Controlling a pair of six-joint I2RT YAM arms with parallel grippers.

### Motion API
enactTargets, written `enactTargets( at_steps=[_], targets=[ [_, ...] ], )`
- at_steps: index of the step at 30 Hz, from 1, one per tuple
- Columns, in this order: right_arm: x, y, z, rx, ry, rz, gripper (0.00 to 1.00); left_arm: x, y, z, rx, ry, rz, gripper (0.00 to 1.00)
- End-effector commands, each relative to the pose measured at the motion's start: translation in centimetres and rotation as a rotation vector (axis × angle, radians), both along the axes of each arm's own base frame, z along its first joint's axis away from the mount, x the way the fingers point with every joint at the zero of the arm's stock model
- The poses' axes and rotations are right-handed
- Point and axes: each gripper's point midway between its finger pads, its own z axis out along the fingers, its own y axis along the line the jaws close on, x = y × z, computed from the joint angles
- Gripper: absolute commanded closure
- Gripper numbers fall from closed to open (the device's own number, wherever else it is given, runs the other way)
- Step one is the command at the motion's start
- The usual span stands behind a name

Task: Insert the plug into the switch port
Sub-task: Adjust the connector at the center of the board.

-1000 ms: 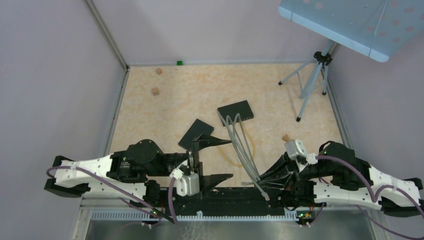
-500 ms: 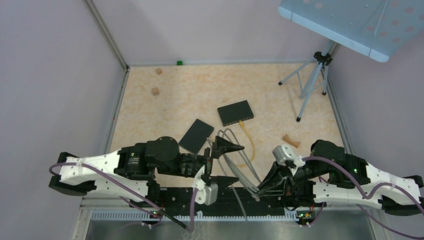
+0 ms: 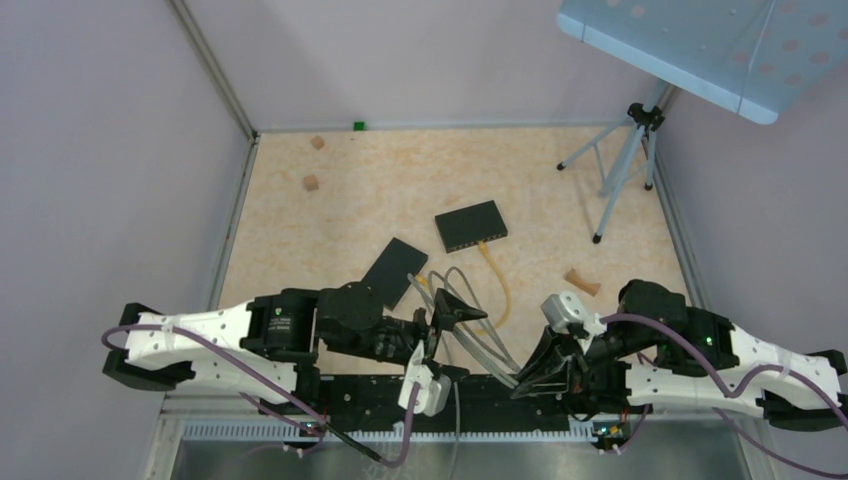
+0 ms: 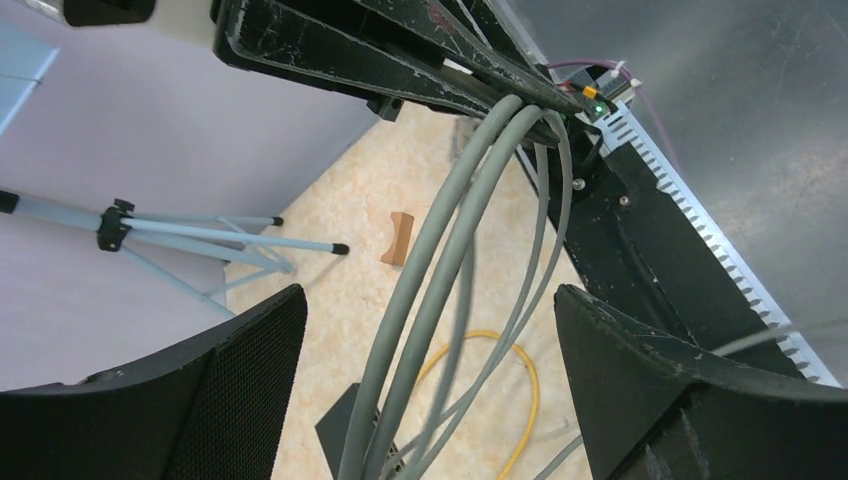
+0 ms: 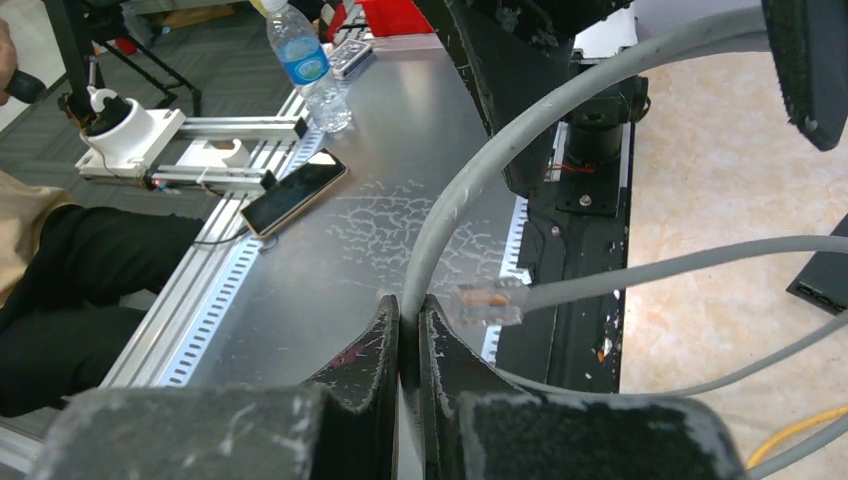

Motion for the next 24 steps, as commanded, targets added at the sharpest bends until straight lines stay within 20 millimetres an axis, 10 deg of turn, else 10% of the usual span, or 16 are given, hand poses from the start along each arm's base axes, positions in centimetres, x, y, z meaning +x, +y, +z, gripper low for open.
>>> enactTargets(
  at_steps=[1, 11, 16, 20, 24],
  targets=[
    [0.0, -0.1, 3.5, 0.114, -0.039, 0.009, 1.0, 0.1, -0.2, -1.4, 0.05, 0.028, 0.018, 0.04],
    [0.1, -0.2, 3.1, 0.092, -0.054, 0.005, 1.0, 1.7, -1.0, -3.9, 0.14, 0.017, 0.112, 0.55],
    [1.1, -0.4, 3.3, 0.094, -0.077, -0.059, 1.0, 3.5, -0.9, -3.6, 0.097, 0.036, 0.235, 0.99],
    [3.6, -1.0, 3.8, 0.092, -0.106, -0.208, 0.7, 4.6, -1.1, -2.8, 0.01, 0.115, 0.312, 1.0],
    [7.1, -2.6, 5.7, 0.146, -0.139, -0.429, 0.62, 6.7, -2.1, -3.3, -0.028, 0.265, 0.395, 1.0]
  ],
)
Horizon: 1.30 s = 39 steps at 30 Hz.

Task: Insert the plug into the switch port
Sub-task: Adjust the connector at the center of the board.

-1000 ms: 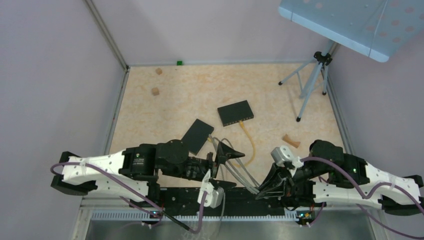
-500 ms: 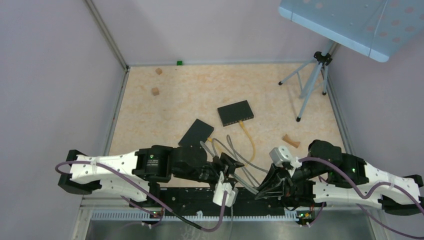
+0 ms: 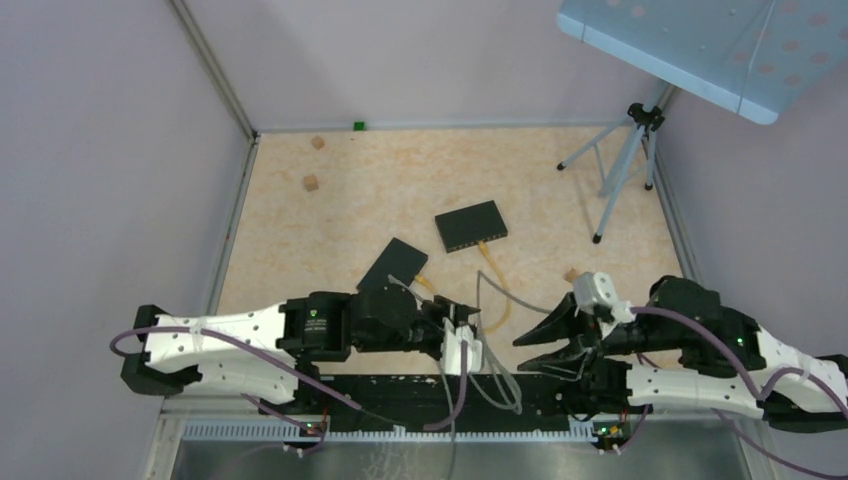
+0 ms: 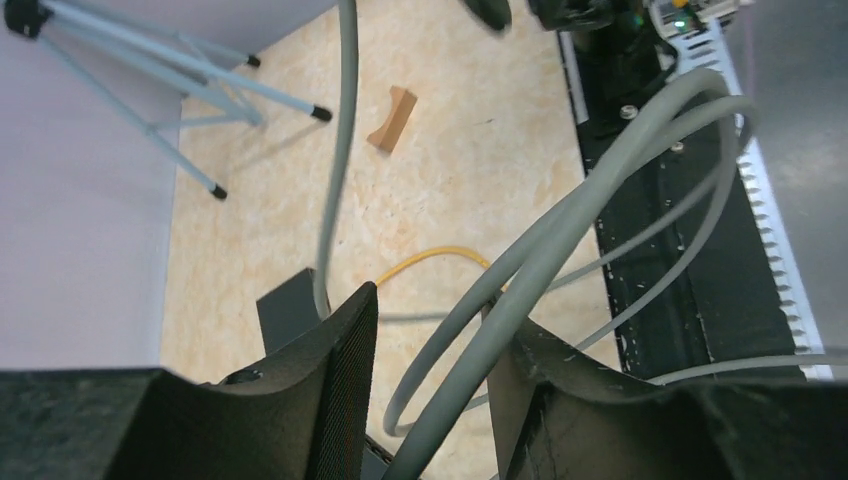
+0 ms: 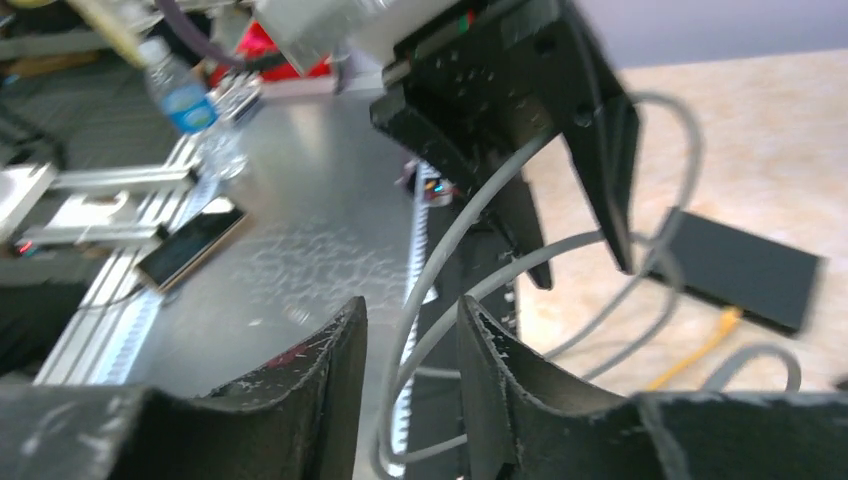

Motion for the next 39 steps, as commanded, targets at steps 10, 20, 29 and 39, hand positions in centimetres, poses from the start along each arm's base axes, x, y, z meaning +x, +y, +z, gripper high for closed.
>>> enactTargets(
  at_steps=[10, 20, 29, 39],
  targets=[
    [10.3, -7.1, 6.4, 0.26, -0.089, -0.661, 0.61, 10.0, -6.8, -2.5, -0.065, 0.489, 0.381, 1.0],
    [13.9, -7.6, 3.3, 0.144, -0.005, -0.913, 0.53, 21.2, -8.0, -7.4, -0.171, 0.959, 0.632, 1.0],
    [17.2, -11.5, -1.1, 0.001, 0.145, -1.311, 0.51, 22.8, -3.9, -10.1, -0.193, 1.259, 0.888, 1.0],
    [16.5, -11.8, -7.9, -0.161, 0.418, -1.516, 0.48, 18.4, 2.0, -8.7, -0.525, 1.487, 1.172, 1.0]
  ],
)
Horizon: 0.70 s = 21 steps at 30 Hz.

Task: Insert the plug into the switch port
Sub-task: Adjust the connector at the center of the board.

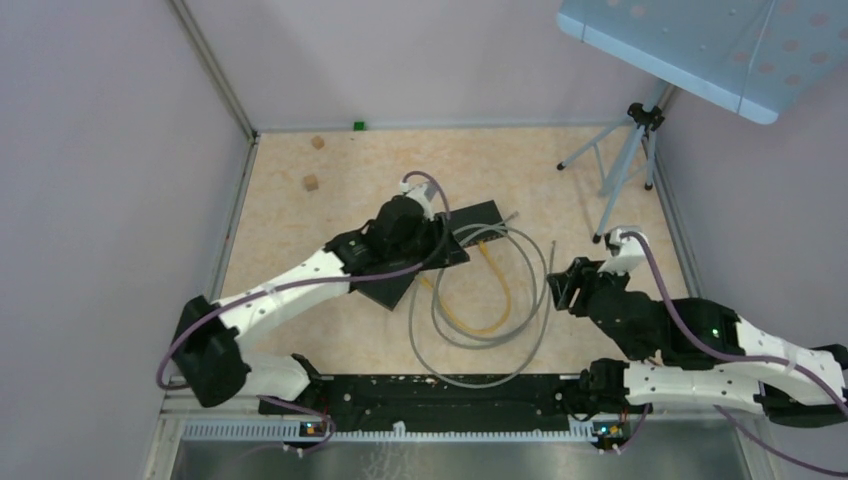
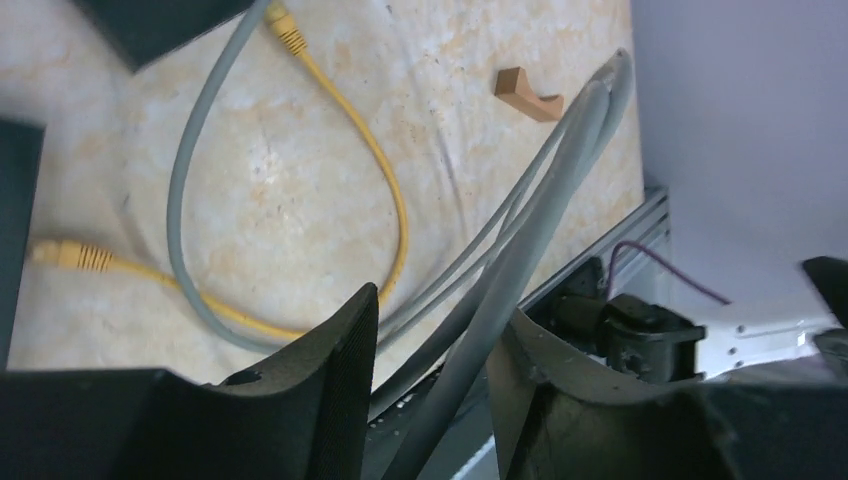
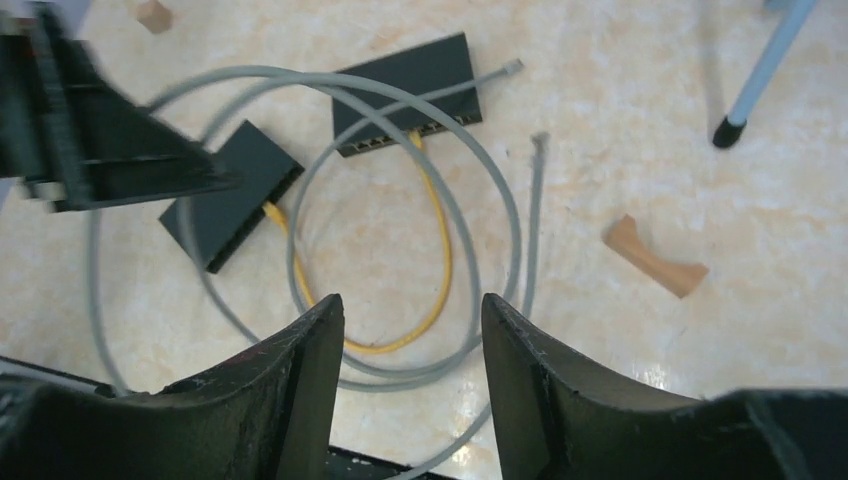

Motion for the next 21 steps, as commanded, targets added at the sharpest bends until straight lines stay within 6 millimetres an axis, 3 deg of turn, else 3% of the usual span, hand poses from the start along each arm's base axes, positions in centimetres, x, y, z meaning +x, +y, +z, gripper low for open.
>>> enactTargets(
  at_steps=[1, 5, 9, 15, 21],
  targets=[
    [-0.7, -0.7, -2.9, 0.028, 0.156, -0.142, 0.47, -1.2, 2.4, 1.2, -0.159, 0.088, 0.265, 1.0],
    [-1.2, -0.1, -5.3, -0.02, 0.232, -0.164, 0.48, -3.4, 3.1, -0.4, -0.118, 0.092, 0.334, 1.0],
    [-0.9, 0.3, -6.5, -0.024, 0.27, -0.155, 0.52, -4.8, 2.9, -0.2, -0.107, 0.072, 0.36, 1.0],
    [0.9, 3.1, -10.9, -0.023, 0.402, -0.056, 0.49, -4.6, 4.3, -1.5, -0.057, 0.058, 0.437, 1.0],
    [4.3, 2.2, -12.0, -0.084, 0.383, -0.098, 0.46, -4.2, 7.5, -4.7, 0.091, 0.034, 0.523, 1.0]
  ],
)
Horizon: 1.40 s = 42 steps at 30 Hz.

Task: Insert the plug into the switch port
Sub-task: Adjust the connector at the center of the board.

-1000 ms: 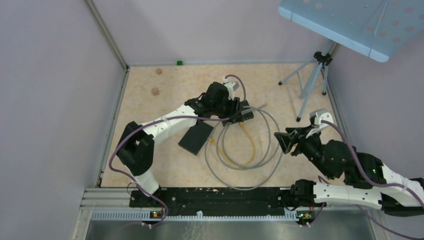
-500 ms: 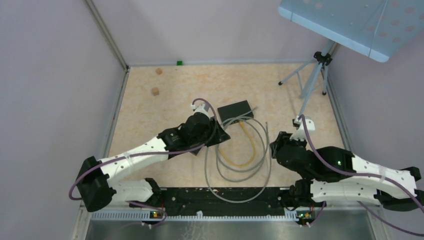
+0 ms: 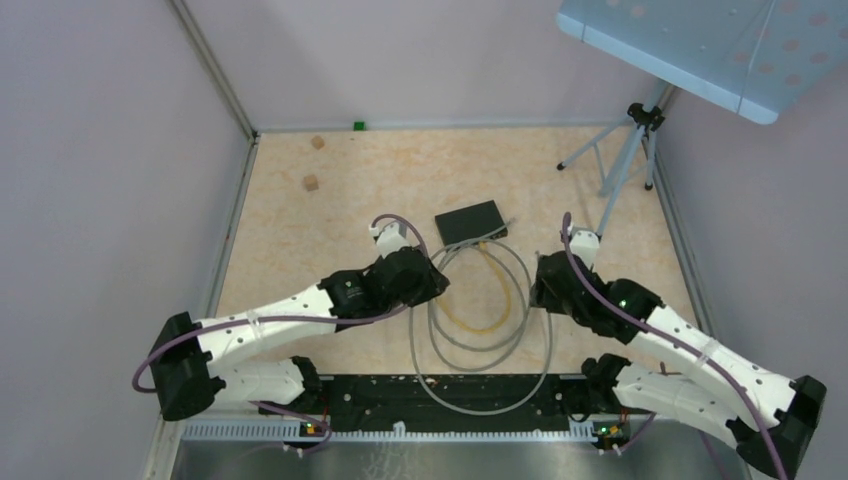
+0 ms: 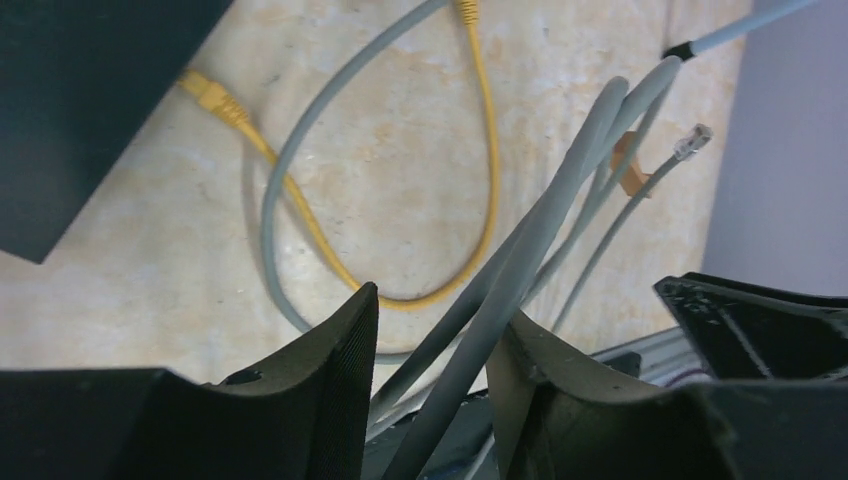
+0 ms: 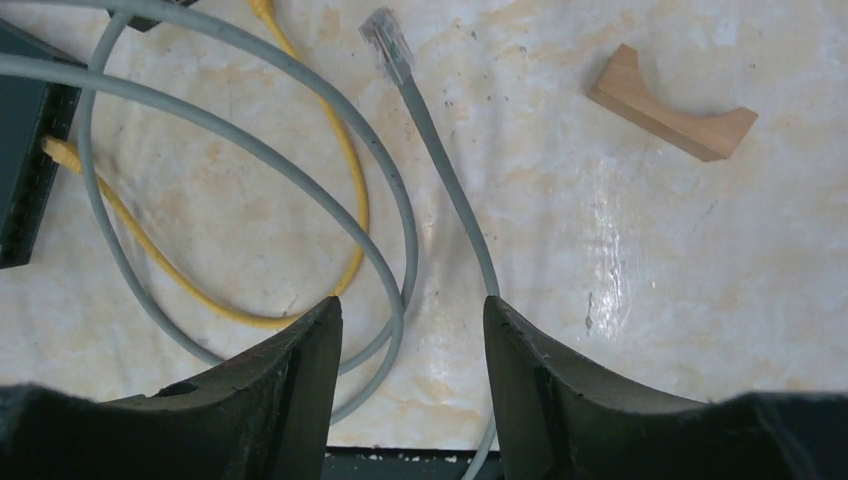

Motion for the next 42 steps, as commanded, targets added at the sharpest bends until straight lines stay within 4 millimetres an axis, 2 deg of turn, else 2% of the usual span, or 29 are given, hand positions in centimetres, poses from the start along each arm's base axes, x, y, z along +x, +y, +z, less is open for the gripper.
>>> enactTargets(
  at_steps=[1, 5, 8, 13, 18, 24, 30, 34, 37, 42],
  targets=[
    [3.0, 1.8, 1.3, 0.045, -0.066, 0.078, 0.46, 0.6, 3.0, -2.2, 0.112, -0.009, 0.101, 1.0],
    [4.0, 1.7, -0.7, 0.073, -0.031, 0.089, 0.49, 0.1, 4.1, -4.9, 0.19, 0.037, 0.116, 1.0],
    [4.1, 1.9, -3.1, 0.084, 0.001, 0.102, 0.5, -0.2, 4.8, -6.4, 0.237, 0.07, 0.129, 1.0],
    [4.6, 2.1, -5.7, 0.077, 0.041, 0.113, 0.5, -0.4, 5.3, -7.5, 0.27, 0.075, 0.119, 1.0],
    [5.0, 2.8, -7.2, 0.073, 0.067, 0.147, 0.53, -0.6, 5.5, -7.9, 0.285, 0.078, 0.107, 1.0],
    [5.0, 4.8, -6.9, 0.109, 0.052, 0.276, 0.57, -0.7, 5.8, -8.7, 0.313, 0.079, 0.099, 1.0],
    [5.1, 5.7, -5.4, 0.137, -0.044, 0.373, 0.53, -0.8, 5.6, -9.2, 0.323, 0.089, 0.083, 1.0],
    [6.1, 6.2, -4.9, 0.139, -0.099, 0.395, 0.53, -0.8, 5.4, -9.1, 0.319, 0.089, 0.076, 1.0],
    [6.8, 6.9, -4.7, 0.142, -0.114, 0.413, 0.61, -0.8, 5.2, -9.0, 0.314, 0.088, 0.071, 1.0],
    [8.0, 8.4, -5.5, 0.144, -0.081, 0.447, 0.62, -0.8, 5.1, -8.8, 0.307, 0.088, 0.065, 1.0]
  ],
)
